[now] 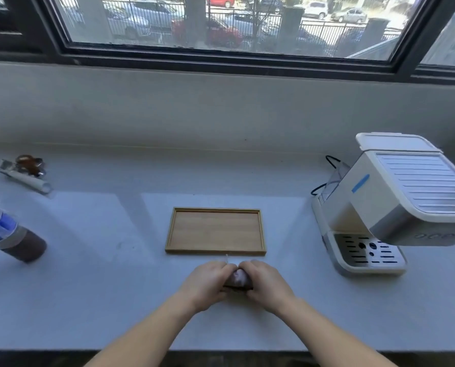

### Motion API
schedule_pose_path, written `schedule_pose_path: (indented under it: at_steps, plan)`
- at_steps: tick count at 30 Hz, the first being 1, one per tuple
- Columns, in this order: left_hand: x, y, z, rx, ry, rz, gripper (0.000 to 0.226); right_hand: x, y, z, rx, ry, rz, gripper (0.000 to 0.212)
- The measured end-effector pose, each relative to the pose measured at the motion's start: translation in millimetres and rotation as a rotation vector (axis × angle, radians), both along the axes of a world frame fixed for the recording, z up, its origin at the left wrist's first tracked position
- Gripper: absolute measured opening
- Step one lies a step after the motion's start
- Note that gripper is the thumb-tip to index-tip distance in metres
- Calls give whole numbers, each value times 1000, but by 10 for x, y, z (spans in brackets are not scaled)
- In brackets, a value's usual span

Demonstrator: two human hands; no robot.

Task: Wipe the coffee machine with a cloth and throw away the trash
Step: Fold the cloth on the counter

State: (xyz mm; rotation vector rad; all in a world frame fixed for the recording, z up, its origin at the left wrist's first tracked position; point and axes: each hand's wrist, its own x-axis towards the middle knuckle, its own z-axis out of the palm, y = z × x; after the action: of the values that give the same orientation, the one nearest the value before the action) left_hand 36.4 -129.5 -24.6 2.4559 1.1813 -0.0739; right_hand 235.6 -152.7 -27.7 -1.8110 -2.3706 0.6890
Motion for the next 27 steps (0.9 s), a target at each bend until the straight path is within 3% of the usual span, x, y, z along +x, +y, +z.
schedule_pose_path:
  at_steps: [18, 27]
  plan:
    - [-266, 711, 484, 140, -91, 98, 60, -315, 818, 476, 110, 54, -15, 33]
    - [-224, 1033, 399, 95, -145, 144, 58, -340, 1167, 491, 85, 46, -26, 39]
